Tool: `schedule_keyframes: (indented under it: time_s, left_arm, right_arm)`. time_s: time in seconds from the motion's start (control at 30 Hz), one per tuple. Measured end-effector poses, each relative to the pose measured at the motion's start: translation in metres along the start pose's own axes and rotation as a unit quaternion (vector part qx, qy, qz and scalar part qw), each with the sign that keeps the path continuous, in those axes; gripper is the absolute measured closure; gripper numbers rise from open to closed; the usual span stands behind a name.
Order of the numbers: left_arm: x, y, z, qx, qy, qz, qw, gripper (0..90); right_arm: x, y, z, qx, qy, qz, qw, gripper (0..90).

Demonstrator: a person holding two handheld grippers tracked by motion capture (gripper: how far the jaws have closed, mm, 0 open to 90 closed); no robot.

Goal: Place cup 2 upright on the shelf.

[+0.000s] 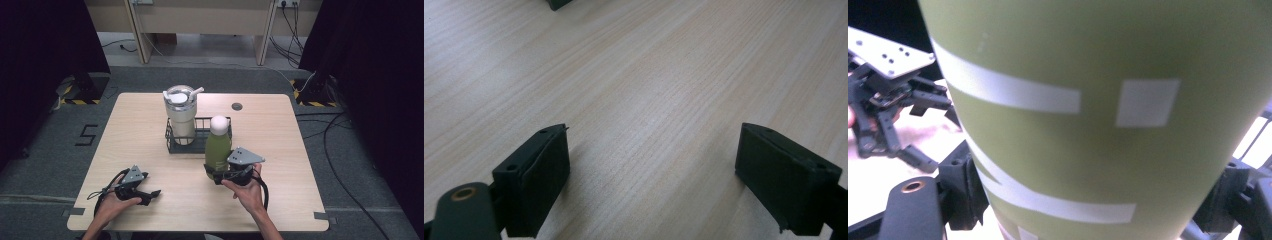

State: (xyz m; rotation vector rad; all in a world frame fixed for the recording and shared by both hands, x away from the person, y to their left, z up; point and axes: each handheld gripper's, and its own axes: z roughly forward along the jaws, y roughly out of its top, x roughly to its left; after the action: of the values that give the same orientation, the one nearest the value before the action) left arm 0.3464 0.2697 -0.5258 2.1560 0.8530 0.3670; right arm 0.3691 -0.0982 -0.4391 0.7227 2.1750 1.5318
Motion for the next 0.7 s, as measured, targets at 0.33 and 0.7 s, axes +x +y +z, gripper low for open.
schedule_keyframes:
  time_s: [0.33,0.7]
  left_arm:
    - [0.000,0.000,0.000,0.000,0.000,0.000,1.0000,13.4]
    - [0.000,0.000,0.000,0.000,0.000,0.000,1.0000,13.4]
  right_arm:
    - [-0.024,0.034,0.002,-0.010,-0.014,0.005,0.9998,20.9]
    - [-0.047,0.068,0.008,-0.021,-0.030,0.009,0.9993,20.9]
